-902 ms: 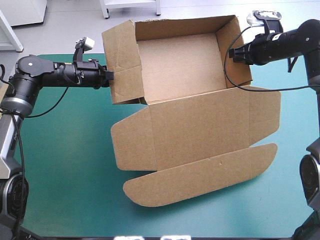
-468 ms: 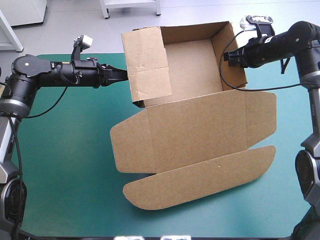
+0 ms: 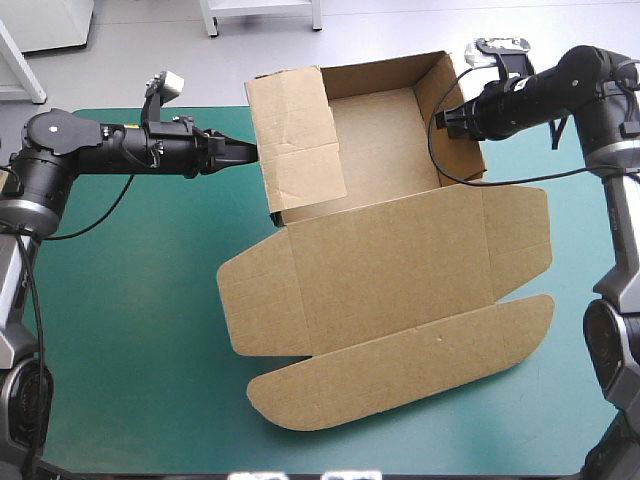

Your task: Fold the box

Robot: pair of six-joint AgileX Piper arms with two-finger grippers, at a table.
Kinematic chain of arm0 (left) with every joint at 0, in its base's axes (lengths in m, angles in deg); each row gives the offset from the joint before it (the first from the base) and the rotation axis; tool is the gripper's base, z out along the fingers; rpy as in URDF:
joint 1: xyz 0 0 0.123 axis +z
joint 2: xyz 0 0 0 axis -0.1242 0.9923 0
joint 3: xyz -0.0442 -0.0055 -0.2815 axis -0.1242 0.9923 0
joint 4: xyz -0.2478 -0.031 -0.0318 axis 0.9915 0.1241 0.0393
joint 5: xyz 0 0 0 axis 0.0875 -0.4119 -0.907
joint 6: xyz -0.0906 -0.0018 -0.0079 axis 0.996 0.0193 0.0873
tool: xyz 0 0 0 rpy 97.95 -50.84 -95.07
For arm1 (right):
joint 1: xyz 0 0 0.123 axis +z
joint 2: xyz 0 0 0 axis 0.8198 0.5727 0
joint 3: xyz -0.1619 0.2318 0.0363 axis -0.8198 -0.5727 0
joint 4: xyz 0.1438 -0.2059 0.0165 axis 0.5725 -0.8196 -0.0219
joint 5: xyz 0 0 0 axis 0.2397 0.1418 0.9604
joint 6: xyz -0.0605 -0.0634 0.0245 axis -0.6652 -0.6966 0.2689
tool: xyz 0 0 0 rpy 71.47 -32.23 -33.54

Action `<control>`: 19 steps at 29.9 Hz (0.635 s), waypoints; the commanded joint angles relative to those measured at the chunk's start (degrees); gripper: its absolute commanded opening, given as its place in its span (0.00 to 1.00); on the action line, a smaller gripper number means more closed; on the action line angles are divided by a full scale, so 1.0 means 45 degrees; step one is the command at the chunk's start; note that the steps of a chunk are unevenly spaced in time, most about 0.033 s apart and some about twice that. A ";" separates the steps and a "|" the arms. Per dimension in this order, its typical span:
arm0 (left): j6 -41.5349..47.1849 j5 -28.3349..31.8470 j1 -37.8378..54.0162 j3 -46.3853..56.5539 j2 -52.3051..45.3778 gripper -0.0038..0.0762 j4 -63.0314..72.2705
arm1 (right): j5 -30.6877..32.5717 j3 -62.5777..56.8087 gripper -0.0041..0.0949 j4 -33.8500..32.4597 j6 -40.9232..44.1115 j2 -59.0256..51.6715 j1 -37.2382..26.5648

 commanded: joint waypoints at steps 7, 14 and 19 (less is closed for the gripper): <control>0.0366 0.0195 -0.0038 -0.0326 -0.0620 0.56 0.0559 | -0.0319 0.0367 0.03 0.0442 0.0308 -0.0635 0.0052; 0.0280 0.0510 -0.0287 -0.0326 -0.0620 0.63 0.1636 | -0.0319 0.0367 0.03 0.0417 0.0308 -0.0635 0.0052; 0.0280 0.1268 -0.1013 -0.0326 -0.0620 0.63 0.1417 | -0.0266 0.0367 0.03 0.0417 0.0360 -0.0635 0.0052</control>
